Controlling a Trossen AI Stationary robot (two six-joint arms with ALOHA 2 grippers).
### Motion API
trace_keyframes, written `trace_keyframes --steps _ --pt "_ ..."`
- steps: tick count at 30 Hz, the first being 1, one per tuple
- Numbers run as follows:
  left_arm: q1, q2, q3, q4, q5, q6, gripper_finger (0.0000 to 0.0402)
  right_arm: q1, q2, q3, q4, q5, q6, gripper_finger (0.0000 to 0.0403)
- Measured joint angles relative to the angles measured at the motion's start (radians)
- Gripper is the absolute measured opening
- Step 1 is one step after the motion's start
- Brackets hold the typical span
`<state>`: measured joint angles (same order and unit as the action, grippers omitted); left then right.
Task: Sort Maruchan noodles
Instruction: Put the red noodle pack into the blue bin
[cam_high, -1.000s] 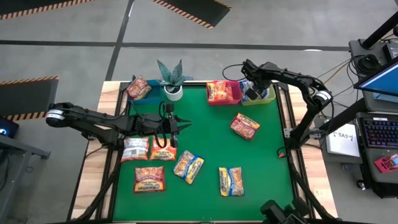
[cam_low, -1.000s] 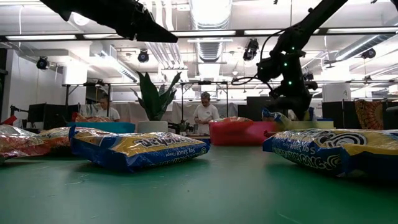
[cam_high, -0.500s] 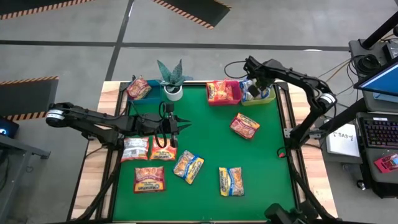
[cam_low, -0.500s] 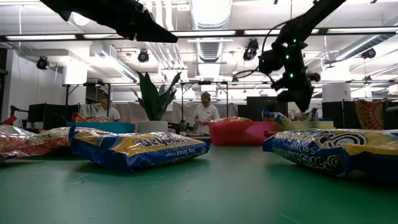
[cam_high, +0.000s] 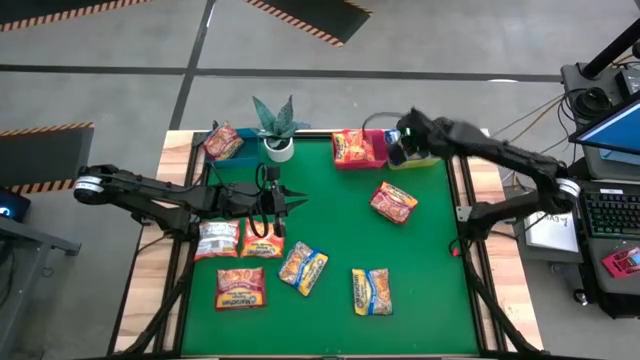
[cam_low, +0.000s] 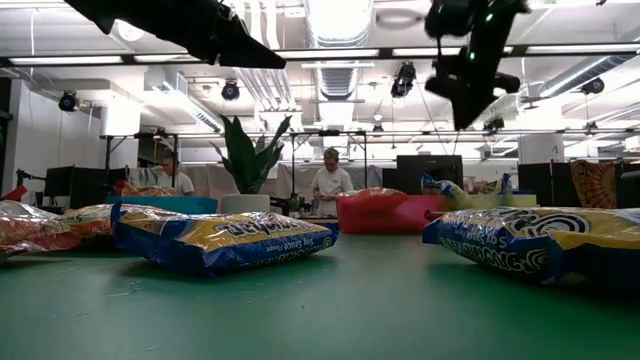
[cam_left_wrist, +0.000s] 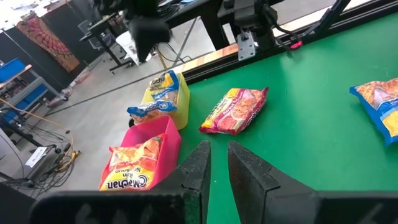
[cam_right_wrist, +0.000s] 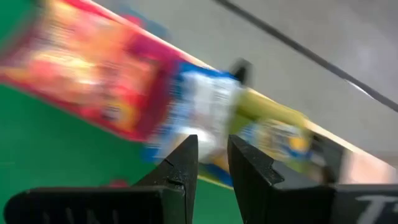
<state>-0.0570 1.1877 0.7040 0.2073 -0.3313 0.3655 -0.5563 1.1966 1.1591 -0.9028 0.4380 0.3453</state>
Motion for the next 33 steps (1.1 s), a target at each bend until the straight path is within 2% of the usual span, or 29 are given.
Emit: trace_keyframes --steps 6,10,13,15,21,27,33 --pt "0.000 0.000 0.000 0.000 0.000 -0.013 0.0038 0.270 -0.153 -0.276 0.368 -0.001 0.010 0.0074" --pt "0.000 0.000 0.000 0.000 0.000 -0.030 0.0038 0.436 -0.215 -0.504 0.682 -0.001 -0.043 0.0074" --pt "0.000 0.000 0.000 0.000 0.000 -0.049 0.0038 0.518 -0.235 -0.651 0.904 -0.004 -0.077 0.0070" --pt "0.000 0.000 0.000 0.000 0.000 -0.064 0.0038 0.541 -0.249 -0.706 0.971 -0.002 -0.034 0.0067" --pt "0.000 0.000 0.000 0.000 0.000 -0.101 0.0038 0.543 -0.295 -0.737 0.920 -0.006 0.166 0.0059" --pt "0.000 0.000 0.000 0.001 0.000 -0.129 0.0038 0.539 -0.292 -0.668 0.662 -0.027 0.339 0.0050" --pt "0.000 0.000 0.000 0.001 0.000 -0.139 0.0038 0.514 -0.230 -0.610 0.389 -0.026 0.524 0.0034"
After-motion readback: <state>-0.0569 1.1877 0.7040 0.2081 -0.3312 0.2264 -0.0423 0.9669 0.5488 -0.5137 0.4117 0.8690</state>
